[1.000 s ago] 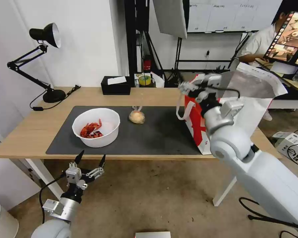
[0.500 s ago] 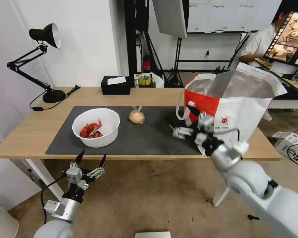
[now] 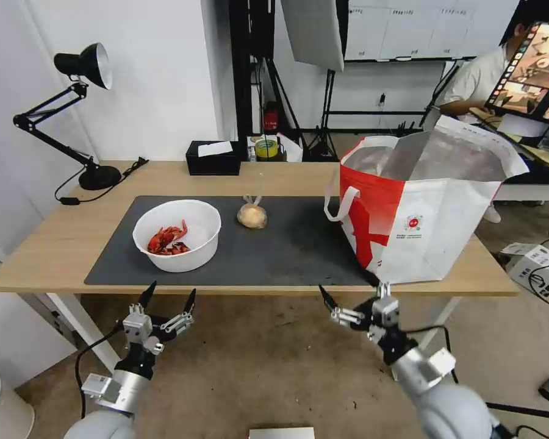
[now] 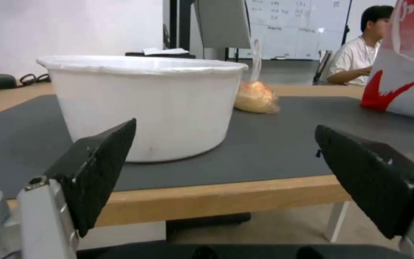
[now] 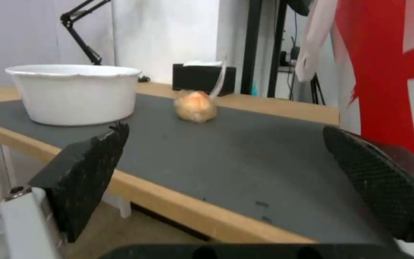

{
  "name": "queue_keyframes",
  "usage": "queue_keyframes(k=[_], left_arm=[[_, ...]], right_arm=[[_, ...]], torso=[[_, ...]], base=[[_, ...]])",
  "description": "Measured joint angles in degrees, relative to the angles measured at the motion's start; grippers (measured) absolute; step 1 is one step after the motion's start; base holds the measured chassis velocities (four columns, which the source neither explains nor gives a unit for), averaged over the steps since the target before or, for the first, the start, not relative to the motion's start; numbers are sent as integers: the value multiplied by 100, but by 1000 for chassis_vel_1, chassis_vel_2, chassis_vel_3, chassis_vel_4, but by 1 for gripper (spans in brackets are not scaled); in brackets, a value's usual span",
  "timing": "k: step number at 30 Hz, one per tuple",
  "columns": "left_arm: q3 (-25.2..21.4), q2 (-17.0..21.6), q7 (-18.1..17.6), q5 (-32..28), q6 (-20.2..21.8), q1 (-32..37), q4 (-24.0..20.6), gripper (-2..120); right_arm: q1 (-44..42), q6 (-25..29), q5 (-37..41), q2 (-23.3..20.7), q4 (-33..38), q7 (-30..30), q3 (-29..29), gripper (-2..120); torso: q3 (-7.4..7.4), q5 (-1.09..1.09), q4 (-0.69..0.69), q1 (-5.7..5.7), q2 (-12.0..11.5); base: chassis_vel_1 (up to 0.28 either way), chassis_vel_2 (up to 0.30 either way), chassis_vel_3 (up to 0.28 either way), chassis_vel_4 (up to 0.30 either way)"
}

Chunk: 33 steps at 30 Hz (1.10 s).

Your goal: Pick up the trash from the table and place it into the takeout bag.

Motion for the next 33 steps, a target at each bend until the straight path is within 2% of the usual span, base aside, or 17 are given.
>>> queue_keyframes(k=[8,33], left_arm=[[-86,-34,38,27,-12,108,-14,100],[-80,-138,59,117,-136,234,-12,100]], right_arm=[[-158,92,-61,159,-97,12,-24,100],[-41,18,-36,269,-139,70,-210,100]], torso=[[0,0,0,0,0],[1,0,0,1,0]], base=[[0,0,0,0],[0,0,0,0]])
